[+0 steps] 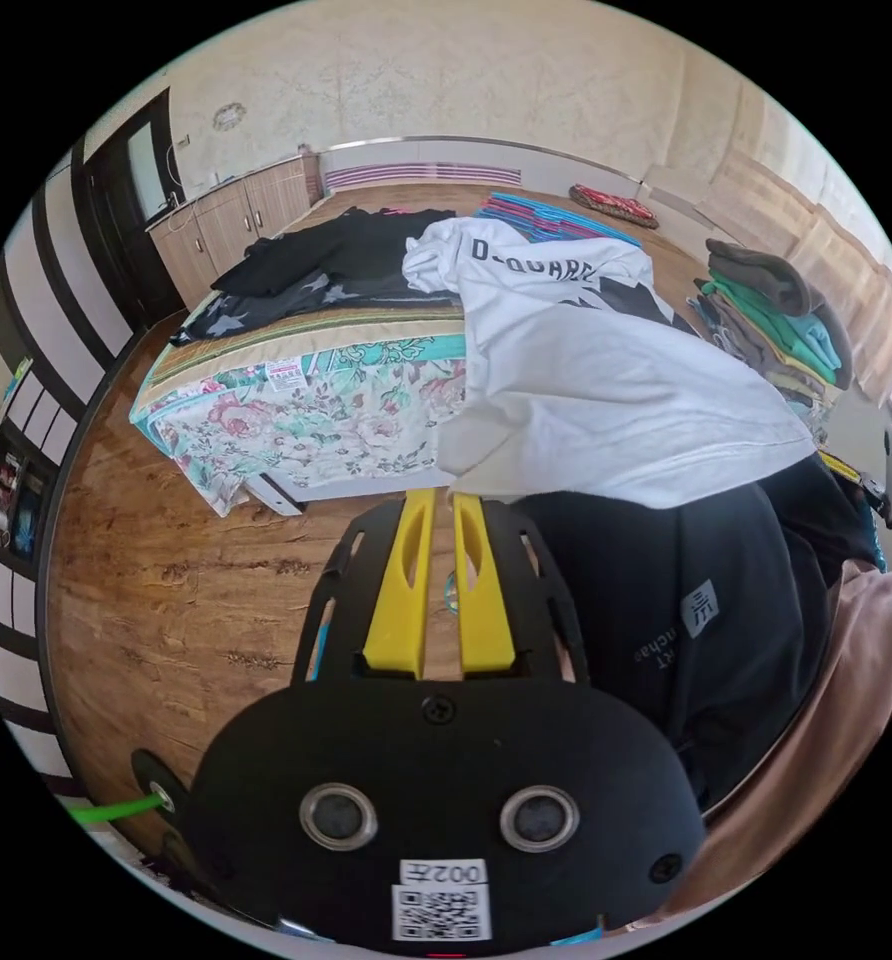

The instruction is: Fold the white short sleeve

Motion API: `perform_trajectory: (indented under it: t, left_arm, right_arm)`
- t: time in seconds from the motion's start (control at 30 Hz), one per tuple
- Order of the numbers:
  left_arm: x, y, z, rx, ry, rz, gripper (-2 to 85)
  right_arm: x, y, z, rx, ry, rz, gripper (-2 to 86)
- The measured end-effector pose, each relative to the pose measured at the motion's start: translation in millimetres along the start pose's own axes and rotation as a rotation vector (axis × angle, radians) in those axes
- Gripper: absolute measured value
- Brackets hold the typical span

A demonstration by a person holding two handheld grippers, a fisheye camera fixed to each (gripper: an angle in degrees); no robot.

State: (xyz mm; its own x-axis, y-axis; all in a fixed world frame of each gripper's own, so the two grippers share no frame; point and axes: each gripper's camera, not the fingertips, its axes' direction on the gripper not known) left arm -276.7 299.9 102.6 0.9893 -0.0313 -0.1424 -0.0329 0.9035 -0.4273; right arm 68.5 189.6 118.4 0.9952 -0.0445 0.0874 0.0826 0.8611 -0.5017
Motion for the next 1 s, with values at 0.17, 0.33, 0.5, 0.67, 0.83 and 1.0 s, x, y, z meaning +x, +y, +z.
perform_trajectory:
  t: [0.17,0.33,0.5,0.67,0.83,1.0]
  left_arm:
    - [-20,5,-16,0.046,0.003,-0.066,-0.5]
    - [-26,15,0,-0.021,0.055,-0.081,2.2]
    - [-20,32,20,-0.073,0.111,-0.091,2.7]
    - [-6,40,22,-0.076,0.13,-0.05,-0.3]
    - [-8,39,3,-0.046,0.074,-0.051,-0.8]
    - [-16,37,-49,0.053,0.017,0.003,-0.9]
  right_arm:
    - [-1,18,10,0.006,0.0,0.07,6.7]
    - [-1,24,13,0.033,-0.016,0.131,6.2]
    - [-5,27,5,0.067,-0.002,0.139,2.5]
    - [-12,31,-14,0.111,0.033,0.133,0.1]
    - [-17,34,-43,0.189,0.096,0.135,-0.7]
    - [-26,27,-74,0.255,0.181,0.095,-0.9]
